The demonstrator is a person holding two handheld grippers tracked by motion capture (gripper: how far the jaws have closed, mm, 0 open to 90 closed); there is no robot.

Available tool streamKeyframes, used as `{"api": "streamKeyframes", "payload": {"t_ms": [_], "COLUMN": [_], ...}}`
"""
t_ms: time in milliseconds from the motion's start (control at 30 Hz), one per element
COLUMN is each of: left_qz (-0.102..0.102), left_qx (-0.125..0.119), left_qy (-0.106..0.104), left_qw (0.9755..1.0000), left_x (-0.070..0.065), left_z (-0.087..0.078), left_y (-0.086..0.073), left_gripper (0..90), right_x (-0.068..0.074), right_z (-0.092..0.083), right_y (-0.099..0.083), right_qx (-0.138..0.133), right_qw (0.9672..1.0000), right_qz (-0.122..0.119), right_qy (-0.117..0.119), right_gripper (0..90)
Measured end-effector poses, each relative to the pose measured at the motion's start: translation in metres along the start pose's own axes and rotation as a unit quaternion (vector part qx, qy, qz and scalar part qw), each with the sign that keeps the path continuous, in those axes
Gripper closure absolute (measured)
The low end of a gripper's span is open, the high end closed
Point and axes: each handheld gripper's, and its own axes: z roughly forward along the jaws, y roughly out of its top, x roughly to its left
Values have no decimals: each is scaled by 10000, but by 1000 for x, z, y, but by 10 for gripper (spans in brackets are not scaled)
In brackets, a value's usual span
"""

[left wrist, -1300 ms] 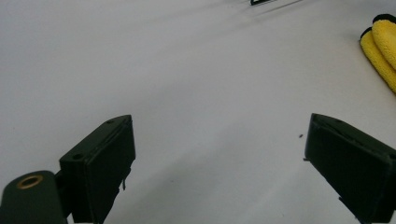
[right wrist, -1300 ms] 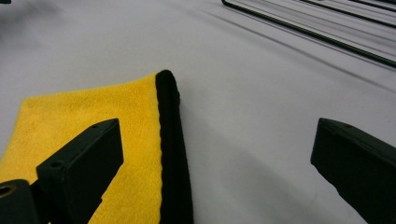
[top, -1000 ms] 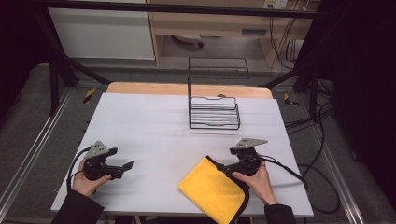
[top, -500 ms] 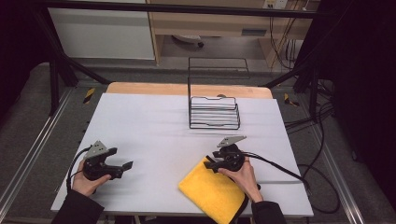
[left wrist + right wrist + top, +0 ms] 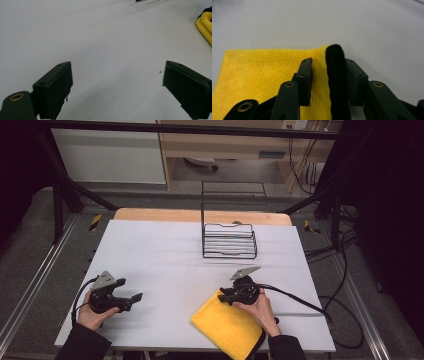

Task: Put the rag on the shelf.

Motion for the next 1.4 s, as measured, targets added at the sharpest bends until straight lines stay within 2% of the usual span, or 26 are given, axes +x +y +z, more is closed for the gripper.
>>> {"api": "streamKeyframes", "payload": {"t_ms": [200, 400, 567, 733, 900, 1167, 1400], "left_qz": [1, 7, 11, 7, 29, 18, 27], "left_qx": [5, -7, -12, -12, -2, -9, -7], "left_qy": [8, 13, 21, 34, 32, 46, 58], "left_qw": [10000, 10000, 10000, 10000, 10000, 10000, 10000], "left_x": [0, 0, 0, 0, 0, 0, 0], "left_z": [0, -1, -1, -1, 0, -1, -1], "left_y": [0, 0, 0, 0, 1, 1, 1], "left_gripper": [93, 94, 95, 96, 96, 96, 96], "right_x": [1, 2, 3, 1, -2, -11, -26], "right_z": [-1, -4, -10, -16, -20, -26, -27], "right_y": [0, 1, 3, 5, 7, 9, 6], "right_qx": [101, 70, -77, -202, -317, -570, -654], "right_qw": [9998, 9998, 9998, 9995, 9980, 9912, 9855], "right_qz": [69, 126, 164, 191, 258, 453, 680], "right_qy": [161, 129, 25, -171, -480, -1107, -1410], "right_gripper": [760, 795, 801, 803, 803, 802, 801]}}
